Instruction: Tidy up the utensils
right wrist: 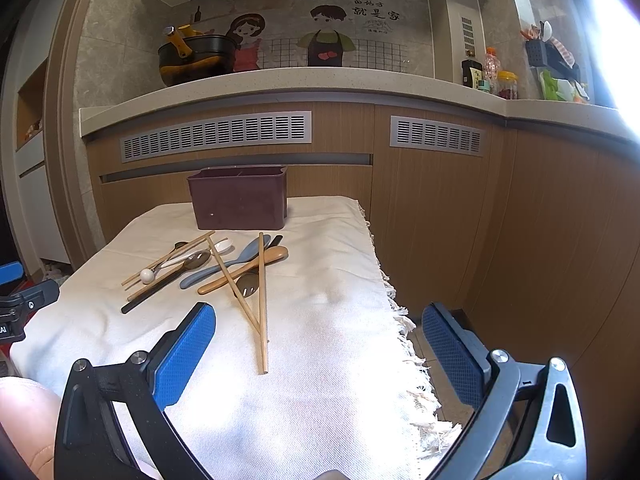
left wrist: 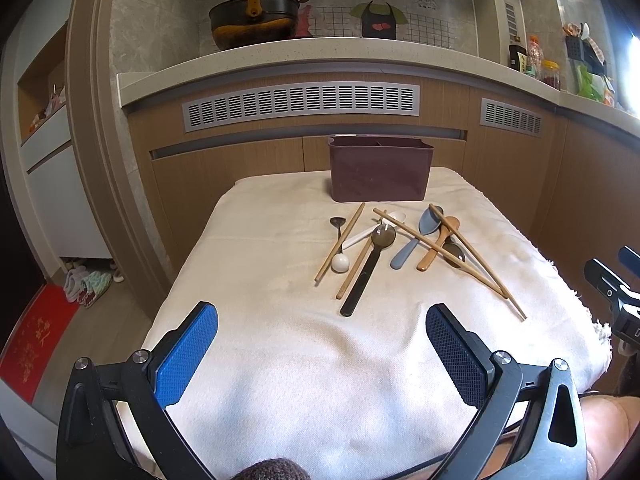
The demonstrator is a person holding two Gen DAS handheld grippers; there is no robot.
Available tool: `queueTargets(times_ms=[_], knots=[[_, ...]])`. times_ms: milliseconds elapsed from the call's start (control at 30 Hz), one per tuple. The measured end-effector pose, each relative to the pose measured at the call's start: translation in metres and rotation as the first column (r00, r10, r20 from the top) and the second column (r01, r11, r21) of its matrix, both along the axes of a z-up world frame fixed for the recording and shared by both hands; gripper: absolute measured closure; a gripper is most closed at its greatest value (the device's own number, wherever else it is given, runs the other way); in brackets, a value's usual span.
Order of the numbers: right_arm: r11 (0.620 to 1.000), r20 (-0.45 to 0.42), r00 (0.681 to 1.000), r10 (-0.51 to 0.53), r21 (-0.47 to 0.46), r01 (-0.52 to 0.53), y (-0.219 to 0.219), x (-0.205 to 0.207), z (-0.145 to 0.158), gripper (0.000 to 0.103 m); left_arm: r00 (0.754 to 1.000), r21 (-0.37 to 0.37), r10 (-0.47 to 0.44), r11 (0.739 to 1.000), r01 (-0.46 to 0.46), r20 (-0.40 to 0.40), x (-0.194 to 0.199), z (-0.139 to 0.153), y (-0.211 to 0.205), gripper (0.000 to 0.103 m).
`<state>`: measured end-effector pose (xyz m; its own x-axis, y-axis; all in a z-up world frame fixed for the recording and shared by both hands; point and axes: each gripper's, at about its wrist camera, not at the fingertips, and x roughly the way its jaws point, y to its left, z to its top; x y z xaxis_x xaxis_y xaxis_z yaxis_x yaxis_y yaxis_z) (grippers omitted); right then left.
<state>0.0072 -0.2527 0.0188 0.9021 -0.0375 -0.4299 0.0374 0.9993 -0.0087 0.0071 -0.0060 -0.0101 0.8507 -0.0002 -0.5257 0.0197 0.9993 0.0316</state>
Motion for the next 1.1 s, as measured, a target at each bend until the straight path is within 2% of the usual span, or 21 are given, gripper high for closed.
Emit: queueTargets(times_ms=[1100], knots=[[1.0,0.002,1.0,0.008,-0.002,-0.008,0.0021,-0.0007,-0.0012,0.0,1.0,0.0,-0.003,1.0,0.003,-0.005,0.0006,-0.0011,0.0012,0.0]])
